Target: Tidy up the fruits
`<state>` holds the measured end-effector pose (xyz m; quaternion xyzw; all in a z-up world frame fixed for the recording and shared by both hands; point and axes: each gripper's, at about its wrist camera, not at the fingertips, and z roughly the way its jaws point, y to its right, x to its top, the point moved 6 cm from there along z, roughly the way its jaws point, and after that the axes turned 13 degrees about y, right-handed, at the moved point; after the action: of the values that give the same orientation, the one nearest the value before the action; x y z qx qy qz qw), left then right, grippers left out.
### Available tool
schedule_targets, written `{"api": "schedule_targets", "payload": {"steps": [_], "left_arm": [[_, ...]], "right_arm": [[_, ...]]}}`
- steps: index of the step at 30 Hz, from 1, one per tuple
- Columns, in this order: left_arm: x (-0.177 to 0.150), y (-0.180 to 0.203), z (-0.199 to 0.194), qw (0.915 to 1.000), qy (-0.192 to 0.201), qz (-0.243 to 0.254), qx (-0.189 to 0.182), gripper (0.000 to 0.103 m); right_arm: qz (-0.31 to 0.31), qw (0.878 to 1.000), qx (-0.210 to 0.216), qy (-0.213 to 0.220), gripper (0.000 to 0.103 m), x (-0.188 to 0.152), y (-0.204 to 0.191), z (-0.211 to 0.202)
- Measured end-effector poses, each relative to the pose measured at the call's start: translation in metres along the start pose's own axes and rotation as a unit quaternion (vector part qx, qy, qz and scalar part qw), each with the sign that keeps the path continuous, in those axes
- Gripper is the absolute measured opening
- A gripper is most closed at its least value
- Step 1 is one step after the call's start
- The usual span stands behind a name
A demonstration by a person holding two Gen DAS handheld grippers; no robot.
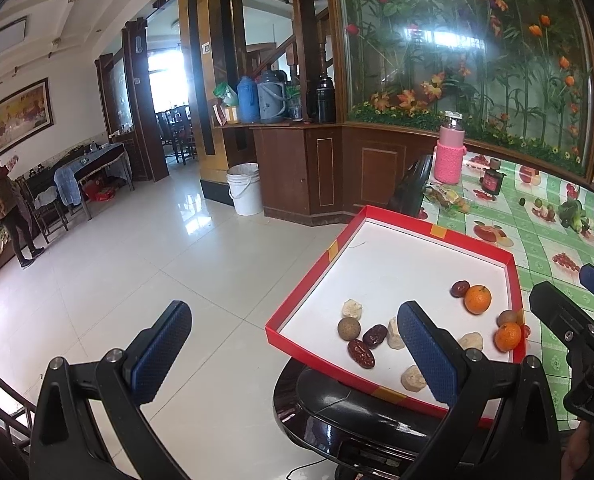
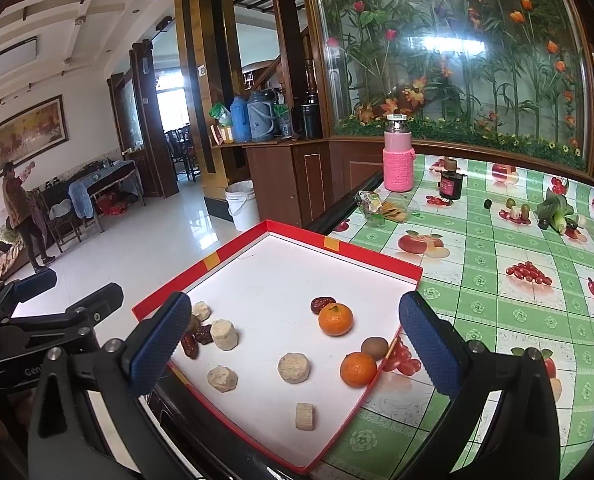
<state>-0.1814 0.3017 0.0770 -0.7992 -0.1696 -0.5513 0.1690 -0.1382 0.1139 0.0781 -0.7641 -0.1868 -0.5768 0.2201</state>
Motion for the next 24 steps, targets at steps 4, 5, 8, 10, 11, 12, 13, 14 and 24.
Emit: {"api": "schedule_targets", "payload": {"steps": [4,5,8,10,11,12,13,14,24], "left_arm": [[-0.002,-0.001,0.000,1.0000,-0.002,-0.001,0.000,0.103],[-0.002,-0.002,0.002,1.0000,-0.002,-0.001,0.000,0.103],[-0.004,-0.005,0.004,1.0000,-0.005,-0.004,-0.001,0.103],[-0.005,-0.005,0.004,1.0000,-0.006,-0.006,0.000,0.103],[-0.005,-0.006,0.005,1.0000,-0.007,-0.007,-0.001,0.103],[-0.005,-0.007,0.006,0.9999,-0.007,-0.007,-0.001,0.103],[-0.006,-0.007,0.006,0.9999,-0.008,-0.007,0.000,0.103],[-0.005,-0.008,0.006,0.9999,-0.009,-0.008,0.000,0.103],[-0.005,-0.009,0.009,0.9998,-0.016,-0.011,0.004,0.103]], "right_arm": [[-0.003,1.000,0.001,-0.002,0.103,-0.001,-0.004,0.001],[-0.004,1.000,0.001,-0.003,0.103,-0.002,-0.005,0.002],[-0.006,1.000,0.002,-0.005,0.103,-0.002,-0.007,0.004],[-0.008,1.000,0.003,-0.006,0.103,-0.002,-0.009,0.006],[-0.009,1.000,0.003,-0.007,0.103,-0.003,-0.010,0.006],[-0.010,1.000,0.004,-0.007,0.103,-0.003,-0.011,0.006],[-0.011,1.000,0.005,-0.008,0.103,-0.003,-0.012,0.007],[-0.012,1.000,0.005,-0.008,0.103,-0.003,-0.013,0.007],[-0.010,1.000,0.006,-0.008,0.103,-0.003,-0.017,0.010]]}}
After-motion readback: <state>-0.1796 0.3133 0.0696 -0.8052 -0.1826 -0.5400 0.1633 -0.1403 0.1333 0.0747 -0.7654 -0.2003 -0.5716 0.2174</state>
